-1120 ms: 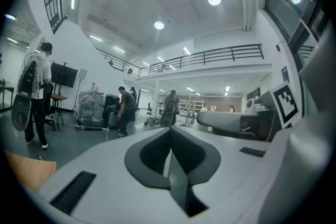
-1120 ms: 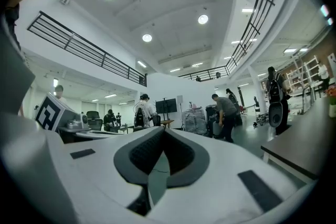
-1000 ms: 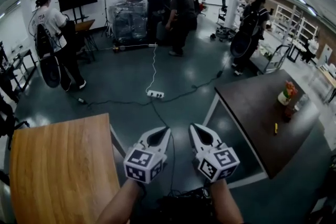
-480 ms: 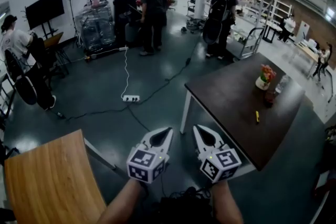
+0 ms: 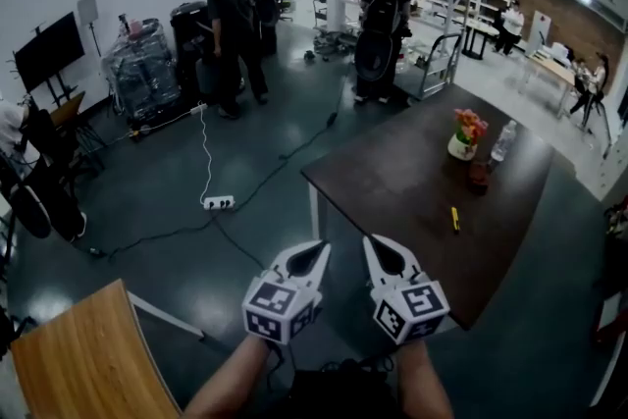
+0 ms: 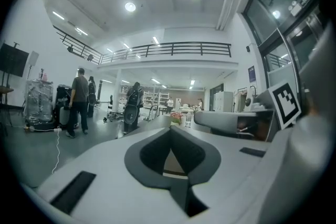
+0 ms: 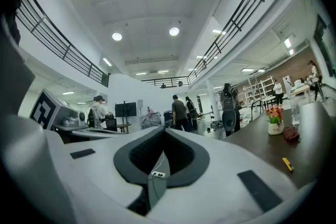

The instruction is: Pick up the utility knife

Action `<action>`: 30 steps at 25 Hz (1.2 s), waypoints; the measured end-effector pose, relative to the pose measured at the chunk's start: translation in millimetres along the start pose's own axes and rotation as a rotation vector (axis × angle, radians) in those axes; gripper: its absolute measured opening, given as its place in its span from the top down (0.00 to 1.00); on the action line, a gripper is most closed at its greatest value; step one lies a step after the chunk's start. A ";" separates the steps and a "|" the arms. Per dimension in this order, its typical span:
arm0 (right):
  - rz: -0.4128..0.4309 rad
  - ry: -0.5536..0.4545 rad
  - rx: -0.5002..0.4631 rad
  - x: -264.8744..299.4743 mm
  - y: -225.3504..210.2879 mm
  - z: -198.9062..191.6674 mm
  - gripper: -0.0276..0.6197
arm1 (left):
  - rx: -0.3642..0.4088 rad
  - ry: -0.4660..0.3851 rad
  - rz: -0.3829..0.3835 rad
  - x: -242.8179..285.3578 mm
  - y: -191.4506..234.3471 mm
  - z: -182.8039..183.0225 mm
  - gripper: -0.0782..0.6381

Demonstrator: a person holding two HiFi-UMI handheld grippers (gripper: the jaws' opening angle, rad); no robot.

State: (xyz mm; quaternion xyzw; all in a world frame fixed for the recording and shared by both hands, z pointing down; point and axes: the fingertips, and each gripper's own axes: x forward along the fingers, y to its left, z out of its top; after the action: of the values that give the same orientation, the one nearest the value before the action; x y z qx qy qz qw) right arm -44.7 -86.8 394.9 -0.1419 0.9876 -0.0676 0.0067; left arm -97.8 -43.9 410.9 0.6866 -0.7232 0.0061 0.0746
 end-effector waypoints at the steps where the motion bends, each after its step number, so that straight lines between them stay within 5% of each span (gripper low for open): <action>1: -0.012 -0.005 -0.008 -1.5 -10.2 3.1 0.94 | 0.006 0.002 -0.005 10.1 -4.6 2.2 0.88; 15: -0.159 -0.012 -0.018 -24.3 -140.6 23.3 0.94 | 0.041 0.021 -0.131 138.0 -65.0 23.2 0.88; 30: -0.521 0.048 -0.022 -4.9 -254.5 10.0 0.94 | 0.039 0.067 -0.467 274.9 -76.2 8.3 0.88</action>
State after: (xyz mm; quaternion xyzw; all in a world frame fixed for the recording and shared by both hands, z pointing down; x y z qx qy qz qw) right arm 31.4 -328.7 419.4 -0.3897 0.9183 -0.0595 -0.0361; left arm -35.5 -321.9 427.5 0.8360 -0.5416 0.0254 0.0845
